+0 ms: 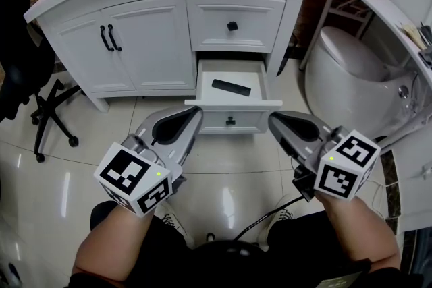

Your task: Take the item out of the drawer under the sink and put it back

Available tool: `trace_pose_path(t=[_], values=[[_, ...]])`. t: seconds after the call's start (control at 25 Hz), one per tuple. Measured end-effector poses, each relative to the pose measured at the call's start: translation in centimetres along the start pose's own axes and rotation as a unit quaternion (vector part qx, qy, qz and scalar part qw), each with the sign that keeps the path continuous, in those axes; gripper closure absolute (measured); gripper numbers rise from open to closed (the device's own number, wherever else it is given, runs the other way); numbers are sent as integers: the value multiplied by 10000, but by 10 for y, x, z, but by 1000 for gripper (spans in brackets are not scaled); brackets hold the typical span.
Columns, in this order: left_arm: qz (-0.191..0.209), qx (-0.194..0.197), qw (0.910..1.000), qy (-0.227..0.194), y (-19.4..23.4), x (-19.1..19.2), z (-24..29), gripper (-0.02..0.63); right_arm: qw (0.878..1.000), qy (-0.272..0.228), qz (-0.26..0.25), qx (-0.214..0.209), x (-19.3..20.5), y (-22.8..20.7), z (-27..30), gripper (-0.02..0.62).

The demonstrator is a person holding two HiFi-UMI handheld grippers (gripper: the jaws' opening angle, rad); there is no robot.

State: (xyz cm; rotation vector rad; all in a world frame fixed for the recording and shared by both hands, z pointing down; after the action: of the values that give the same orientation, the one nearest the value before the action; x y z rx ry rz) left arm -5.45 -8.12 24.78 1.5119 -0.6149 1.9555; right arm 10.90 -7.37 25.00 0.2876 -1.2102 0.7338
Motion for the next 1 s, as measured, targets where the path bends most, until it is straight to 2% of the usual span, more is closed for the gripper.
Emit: trace_pose_path(t=[0.2,0.56,1.0], values=[[8,9,10000,35,8,1,10,600,9999,36,122,19,0,-12,10,588],[-27,-165,9998,142,42,10,42,601,9989,20,258,382,0,-58,25,588],[-121,-73,9994,326,58,19,66,600,9989,222,358,202,6,-81,49,588]])
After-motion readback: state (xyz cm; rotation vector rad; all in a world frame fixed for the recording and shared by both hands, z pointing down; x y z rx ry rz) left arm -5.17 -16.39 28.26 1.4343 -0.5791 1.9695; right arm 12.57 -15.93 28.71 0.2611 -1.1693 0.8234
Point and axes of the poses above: the fingertips, and each gripper's own axes: z forward along the fingers, y to its left, x out of its underside, the point moved 3 cm from there along -z, backward along the fingers, and after that the axes turned 10 degrees about y, right-handed, at the moved point
